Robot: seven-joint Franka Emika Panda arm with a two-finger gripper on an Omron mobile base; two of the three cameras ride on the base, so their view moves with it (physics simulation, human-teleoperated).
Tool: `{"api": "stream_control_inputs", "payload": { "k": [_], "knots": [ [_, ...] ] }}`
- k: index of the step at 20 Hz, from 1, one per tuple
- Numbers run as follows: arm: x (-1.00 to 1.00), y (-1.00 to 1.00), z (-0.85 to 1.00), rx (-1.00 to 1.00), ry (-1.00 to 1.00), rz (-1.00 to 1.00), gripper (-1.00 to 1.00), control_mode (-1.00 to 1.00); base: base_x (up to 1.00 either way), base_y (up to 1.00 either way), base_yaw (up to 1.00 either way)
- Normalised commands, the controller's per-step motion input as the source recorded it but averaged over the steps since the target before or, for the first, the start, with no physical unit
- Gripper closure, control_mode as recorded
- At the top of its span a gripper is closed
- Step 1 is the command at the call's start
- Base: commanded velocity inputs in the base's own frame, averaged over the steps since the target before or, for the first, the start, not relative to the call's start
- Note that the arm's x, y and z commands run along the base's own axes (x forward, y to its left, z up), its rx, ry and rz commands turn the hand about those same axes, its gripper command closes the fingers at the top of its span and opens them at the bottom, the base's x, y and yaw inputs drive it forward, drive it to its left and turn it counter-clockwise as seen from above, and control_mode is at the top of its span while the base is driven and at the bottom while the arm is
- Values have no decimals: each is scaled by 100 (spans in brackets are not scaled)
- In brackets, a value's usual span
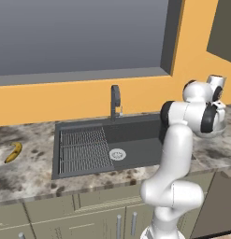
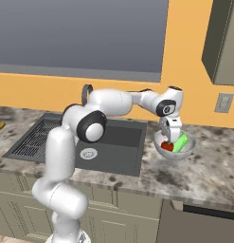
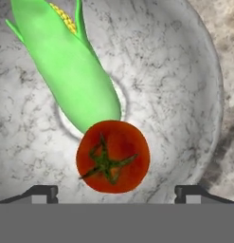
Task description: There is a mixed pile of frozen fruits and vegetables on the counter. Locate all the frozen vegetables and place the items in a bowl on the counter. Take all the frozen fruits and defrost them in a running sink.
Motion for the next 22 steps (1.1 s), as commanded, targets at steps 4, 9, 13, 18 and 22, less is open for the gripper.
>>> {"api": "stream_control_inputs", "payload": {
  "k": [4, 9, 13, 18, 22],
  "knots": [
    [0, 7, 45, 0, -2, -4, -100, -100, 0, 0, 0],
    [0, 32, 39, 0, -4, -2, -100, -100, 0, 0, 0],
    [0, 41, 30, 0, -5, 4, -100, -100, 0, 0, 0],
    [0, 48, 22, 0, -3, 13, -100, -100, 0, 0, 0],
    [-1, 59, 11, 0, -1, 17, -100, -100, 0, 0, 0]
  ]
}}
